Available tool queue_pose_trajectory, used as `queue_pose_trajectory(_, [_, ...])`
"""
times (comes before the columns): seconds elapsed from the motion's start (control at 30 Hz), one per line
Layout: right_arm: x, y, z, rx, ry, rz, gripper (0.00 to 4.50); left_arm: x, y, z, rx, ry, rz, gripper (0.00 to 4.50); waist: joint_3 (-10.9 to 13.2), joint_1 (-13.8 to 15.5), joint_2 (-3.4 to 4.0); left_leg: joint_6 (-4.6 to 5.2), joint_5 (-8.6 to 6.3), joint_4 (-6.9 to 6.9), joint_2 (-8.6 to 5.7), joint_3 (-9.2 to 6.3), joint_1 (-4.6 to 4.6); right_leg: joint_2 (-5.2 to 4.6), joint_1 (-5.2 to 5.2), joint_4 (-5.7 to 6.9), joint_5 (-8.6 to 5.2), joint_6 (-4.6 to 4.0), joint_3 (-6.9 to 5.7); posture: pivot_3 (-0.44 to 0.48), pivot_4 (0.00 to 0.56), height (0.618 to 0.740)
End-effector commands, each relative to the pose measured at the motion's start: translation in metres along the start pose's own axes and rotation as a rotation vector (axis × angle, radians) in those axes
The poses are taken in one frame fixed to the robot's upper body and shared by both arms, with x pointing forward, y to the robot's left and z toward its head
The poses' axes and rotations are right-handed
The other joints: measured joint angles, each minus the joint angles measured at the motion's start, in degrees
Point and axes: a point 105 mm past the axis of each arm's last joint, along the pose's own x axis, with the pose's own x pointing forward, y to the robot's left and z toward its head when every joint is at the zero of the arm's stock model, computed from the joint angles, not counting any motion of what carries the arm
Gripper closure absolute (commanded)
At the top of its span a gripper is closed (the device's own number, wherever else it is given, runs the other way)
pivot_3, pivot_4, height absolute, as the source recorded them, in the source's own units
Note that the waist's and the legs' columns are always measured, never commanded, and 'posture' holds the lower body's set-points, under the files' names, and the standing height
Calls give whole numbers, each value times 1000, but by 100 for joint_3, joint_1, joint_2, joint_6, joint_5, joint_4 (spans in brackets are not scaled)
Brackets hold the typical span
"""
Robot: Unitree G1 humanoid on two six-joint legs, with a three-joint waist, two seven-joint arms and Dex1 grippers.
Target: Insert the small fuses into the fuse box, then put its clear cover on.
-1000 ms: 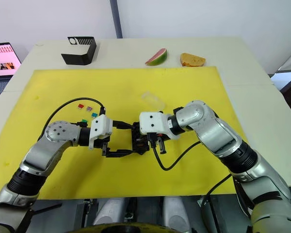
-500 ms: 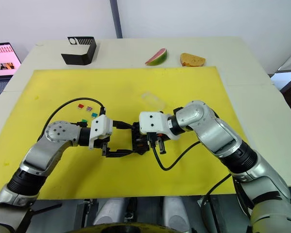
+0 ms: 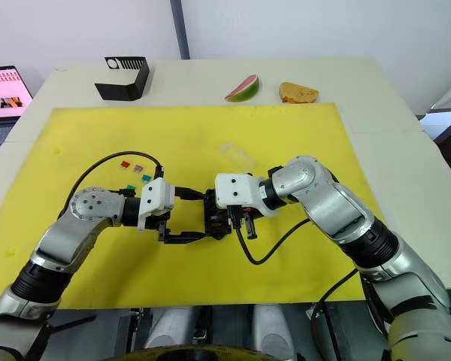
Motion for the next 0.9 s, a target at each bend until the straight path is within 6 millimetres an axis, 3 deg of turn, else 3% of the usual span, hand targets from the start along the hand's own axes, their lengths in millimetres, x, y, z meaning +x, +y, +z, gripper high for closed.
queue_pose_trajectory(0.03, [0, -1, 2, -25, 2, -6, 4500, 0, -1, 11, 51, -21, -5, 62, 0, -1, 0, 0, 0, 0, 0, 0, 0, 0, 0, 0, 0, 0, 0, 0, 150, 740])
queue_pose_trajectory(0.4, [1, 0, 4, -10, -20, -3, 4500, 0, -3, 10, 51, -20, -5, 62, 0, -3, 0, 0, 0, 0, 0, 0, 0, 0, 0, 0, 0, 0, 0, 0, 150, 740])
queue_pose_trajectory(0.43, [-1, -1, 7, -5, -32, -8, 3845, 0, -3, 10, 51, -20, -4, 0, 0, -4, 0, 0, 0, 0, 0, 0, 1, 0, 0, 0, 0, 0, 0, 0, 150, 740])
queue_pose_trajectory(0.53, [-9, -4, 16, 5, -72, -21, 2613, -1, -3, 9, 50, -18, -3, 0, 0, 3, 0, -1, 0, 0, 0, 0, 0, 0, 0, 1, 0, 0, 0, 0, 150, 740])
queue_pose_trajectory(0.7, [-21, -6, 26, 51, -143, -39, 2613, -5, -3, 7, 50, -10, -5, 0, 0, 1, 0, 0, 0, 1, 0, -1, 0, 0, 0, 1, 0, 0, 0, 0, 150, 740])
queue_pose_trajectory(0.9, [-24, -3, 23, 58, -219, -78, 2613, -5, -4, 7, 52, -7, -18, 0, 0, 12, 0, 1, 0, 0, 0, -1, 0, 0, 1, 0, 0, 0, 1, 0, 150, 740])
